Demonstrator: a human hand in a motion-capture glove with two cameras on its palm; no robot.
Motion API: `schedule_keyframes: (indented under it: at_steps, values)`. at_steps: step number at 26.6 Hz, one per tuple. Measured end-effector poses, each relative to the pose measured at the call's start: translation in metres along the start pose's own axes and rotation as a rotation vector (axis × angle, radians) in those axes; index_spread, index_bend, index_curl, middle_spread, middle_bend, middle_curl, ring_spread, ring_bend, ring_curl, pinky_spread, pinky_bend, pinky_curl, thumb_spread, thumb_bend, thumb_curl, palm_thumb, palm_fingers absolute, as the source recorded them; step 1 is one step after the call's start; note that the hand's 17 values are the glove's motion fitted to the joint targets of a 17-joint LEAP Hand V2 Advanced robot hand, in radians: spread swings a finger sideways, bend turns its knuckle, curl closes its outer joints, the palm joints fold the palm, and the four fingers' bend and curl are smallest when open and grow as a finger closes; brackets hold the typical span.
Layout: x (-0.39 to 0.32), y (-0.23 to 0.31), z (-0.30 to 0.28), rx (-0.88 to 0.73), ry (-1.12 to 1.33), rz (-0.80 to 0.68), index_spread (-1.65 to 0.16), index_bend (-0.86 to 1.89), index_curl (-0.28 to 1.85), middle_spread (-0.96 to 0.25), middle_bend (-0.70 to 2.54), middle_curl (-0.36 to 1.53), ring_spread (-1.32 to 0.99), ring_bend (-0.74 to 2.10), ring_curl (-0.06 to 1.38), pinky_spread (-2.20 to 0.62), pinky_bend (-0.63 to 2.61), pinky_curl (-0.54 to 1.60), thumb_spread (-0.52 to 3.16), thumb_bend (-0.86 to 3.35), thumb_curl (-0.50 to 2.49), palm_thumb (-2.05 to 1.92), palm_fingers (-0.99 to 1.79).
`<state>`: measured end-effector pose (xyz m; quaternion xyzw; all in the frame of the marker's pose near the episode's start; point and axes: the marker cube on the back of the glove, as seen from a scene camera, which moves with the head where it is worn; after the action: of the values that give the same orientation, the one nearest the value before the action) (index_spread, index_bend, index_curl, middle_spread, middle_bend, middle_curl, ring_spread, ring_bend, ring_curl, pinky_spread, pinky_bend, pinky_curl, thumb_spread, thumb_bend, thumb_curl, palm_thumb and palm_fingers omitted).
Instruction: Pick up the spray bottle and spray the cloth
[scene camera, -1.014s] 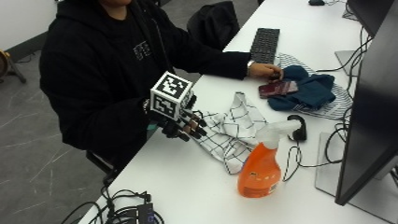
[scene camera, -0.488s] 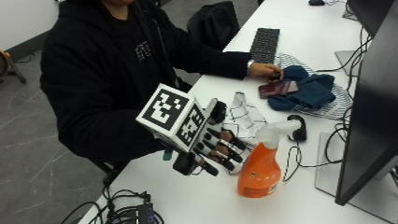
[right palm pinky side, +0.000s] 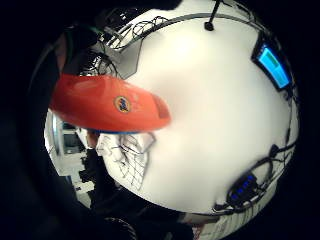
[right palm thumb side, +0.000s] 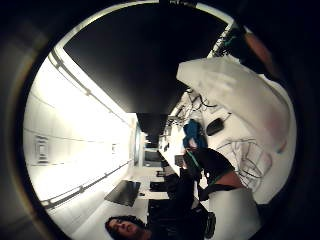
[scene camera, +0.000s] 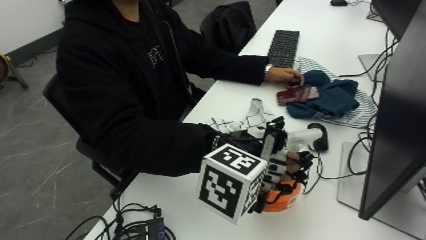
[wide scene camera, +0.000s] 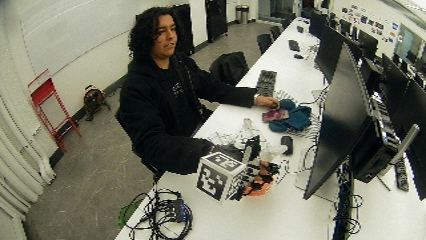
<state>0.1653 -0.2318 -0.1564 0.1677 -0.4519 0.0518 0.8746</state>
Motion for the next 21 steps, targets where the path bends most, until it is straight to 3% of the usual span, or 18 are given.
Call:
schedule_keyframes:
  at_steps: [7,9,13,21]
  values:
    - [0.01,-0.017,0.017,0.115,-0.123,-0.011,-0.34,0.26,0.32,-0.2,0.38,0.37,-0.23,0.45,0.31,0.05,0.13,0.24,0.86,0.07,0.39,0.86,1.07]
    - [0.011,-0.024,0.022,0.119,-0.153,-0.025,-0.33,0.18,0.32,-0.21,0.34,0.36,-0.24,0.45,0.32,-0.08,0.34,0.31,0.8,0.06,0.42,0.89,1.23]
    - [0.008,-0.048,0.034,0.161,-0.226,-0.06,-0.33,0.1,0.31,-0.21,0.36,0.39,-0.26,0.49,0.37,-0.19,0.44,0.35,0.73,0.02,0.45,0.9,1.24]
    - [0.028,-0.037,0.038,0.219,-0.161,-0.105,-0.31,0.28,0.4,-0.22,0.47,0.44,-0.26,0.51,0.4,-0.28,0.39,0.37,0.61,-0.03,0.51,0.88,1.4]
